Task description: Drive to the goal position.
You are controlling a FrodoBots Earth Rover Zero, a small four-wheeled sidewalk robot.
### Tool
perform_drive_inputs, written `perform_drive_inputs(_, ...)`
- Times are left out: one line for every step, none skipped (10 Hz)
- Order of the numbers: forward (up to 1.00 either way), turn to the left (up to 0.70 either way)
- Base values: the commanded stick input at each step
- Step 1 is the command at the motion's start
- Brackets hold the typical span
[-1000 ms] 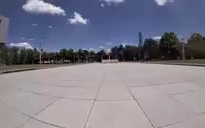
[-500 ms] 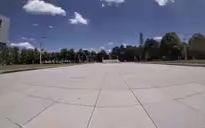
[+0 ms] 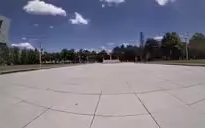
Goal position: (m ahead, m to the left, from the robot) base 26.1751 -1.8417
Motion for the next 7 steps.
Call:
perform_drive_inputs(0.50,0.00)
perform_drive_inputs(0.50,0.00)
perform_drive_inputs(0.50,0.00)
perform_drive_inputs(0.50,0.00)
perform_drive_inputs(0.50,0.00)
perform_drive_inputs(0.50,0.00)
perform_drive_inputs(0.50,0.00)
